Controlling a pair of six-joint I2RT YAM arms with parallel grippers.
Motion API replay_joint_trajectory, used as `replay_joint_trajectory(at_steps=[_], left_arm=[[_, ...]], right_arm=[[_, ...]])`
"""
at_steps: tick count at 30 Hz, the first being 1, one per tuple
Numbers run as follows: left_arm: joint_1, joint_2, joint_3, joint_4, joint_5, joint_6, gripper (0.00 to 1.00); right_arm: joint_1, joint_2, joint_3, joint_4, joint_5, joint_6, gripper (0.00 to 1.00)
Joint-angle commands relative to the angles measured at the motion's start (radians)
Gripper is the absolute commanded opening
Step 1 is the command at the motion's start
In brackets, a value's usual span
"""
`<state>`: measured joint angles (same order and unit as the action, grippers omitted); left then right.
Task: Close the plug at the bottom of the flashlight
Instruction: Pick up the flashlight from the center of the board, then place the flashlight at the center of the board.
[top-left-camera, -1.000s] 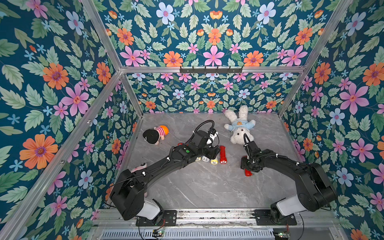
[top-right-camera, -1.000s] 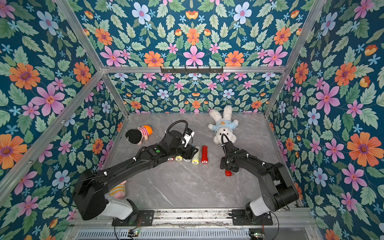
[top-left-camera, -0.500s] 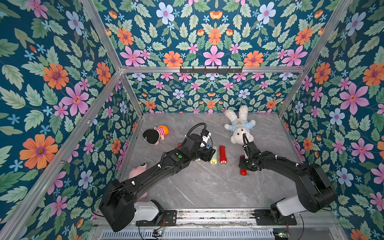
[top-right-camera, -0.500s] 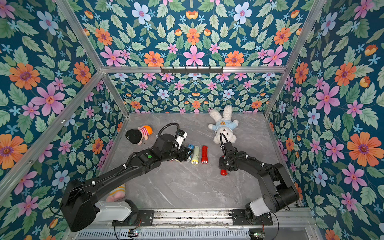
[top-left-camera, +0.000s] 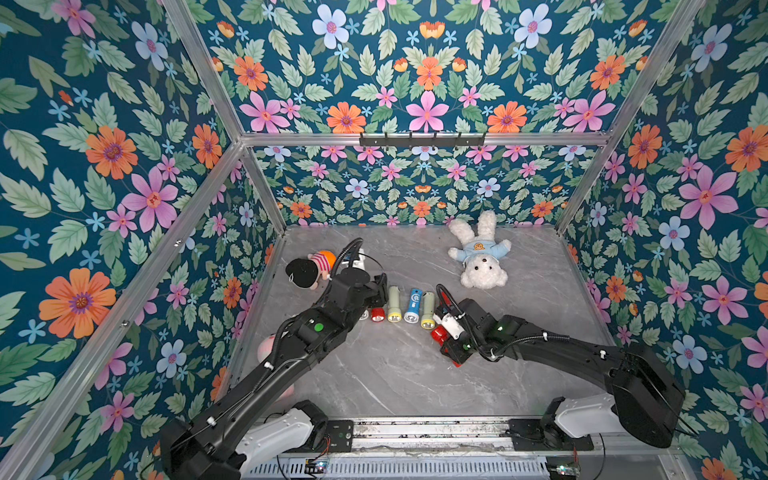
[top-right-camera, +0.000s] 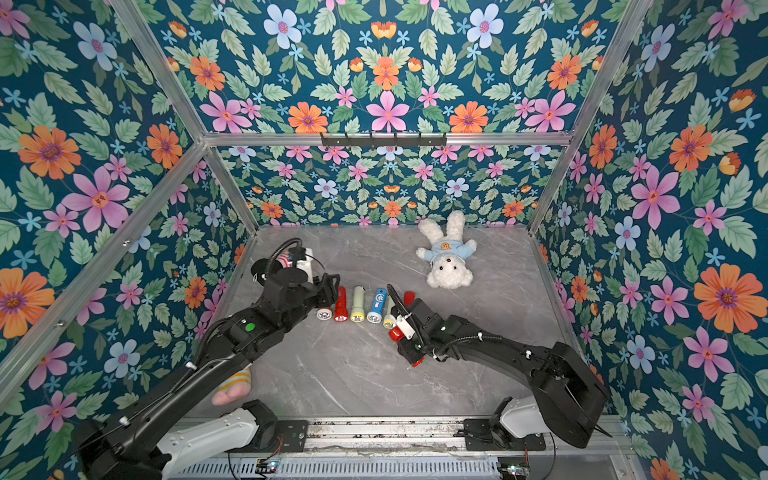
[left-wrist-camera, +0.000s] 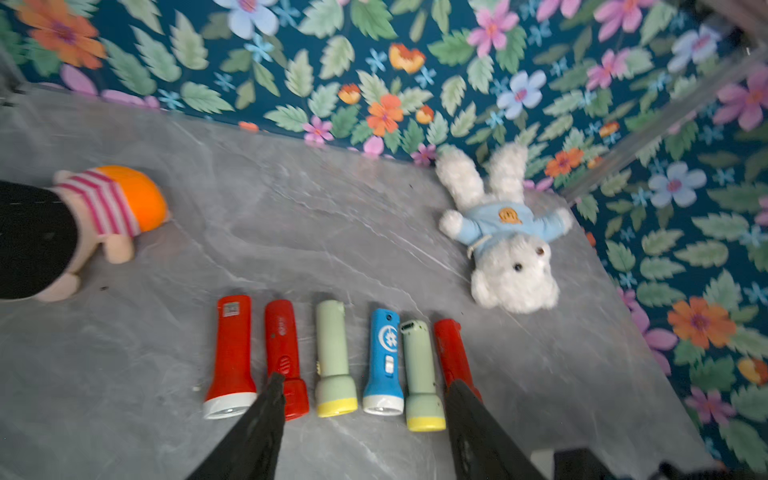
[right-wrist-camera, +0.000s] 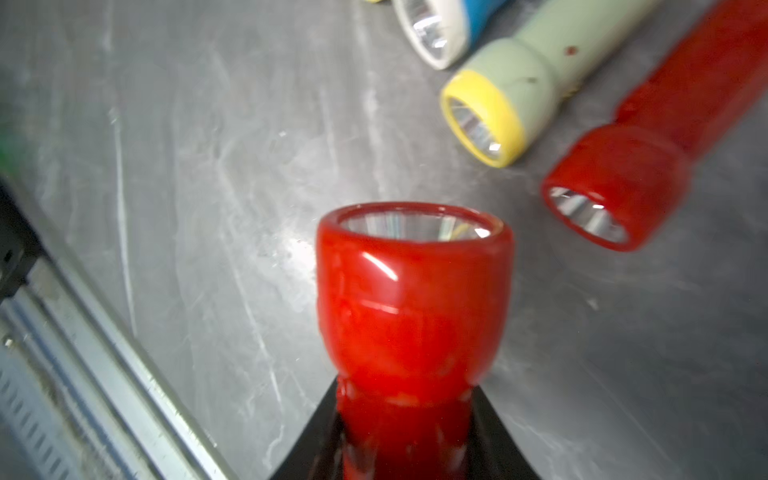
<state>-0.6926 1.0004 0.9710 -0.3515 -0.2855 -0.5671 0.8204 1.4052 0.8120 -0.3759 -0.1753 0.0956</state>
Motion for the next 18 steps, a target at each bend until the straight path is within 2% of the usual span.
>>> replay_joint_trajectory(at_steps=[1, 8, 13, 16, 18], left_arm=[[0.002, -0.038, 0.002, -0.082, -0.122, -0.101, 0.65], [0.003, -0.033, -0.005, -0.105, -0.102, -0.126, 0.65], [0.004, -0.028, 0.003, -0.11, -0.094, -0.121, 0.65], [0.004, -0.031, 0.0, -0.109, -0.095, -0.119, 0.65], [0.004, -0.03, -0.003, -0.106, -0.095, -0.118, 0.65]], right_arm=[[0.023, 0.052, 0.022, 0.011, -0.112, -0.123, 0.0], [0.186, 0.353, 0.21, -0.156, 0.083, -0.184, 0.0], [0.216, 0.479, 0.288, -0.206, 0.077, -0.178, 0.0], [0.221, 0.498, 0.294, -0.201, 0.08, -0.177, 0.17], [0.222, 0.499, 0.291, -0.199, 0.083, -0.178, 0.22]])
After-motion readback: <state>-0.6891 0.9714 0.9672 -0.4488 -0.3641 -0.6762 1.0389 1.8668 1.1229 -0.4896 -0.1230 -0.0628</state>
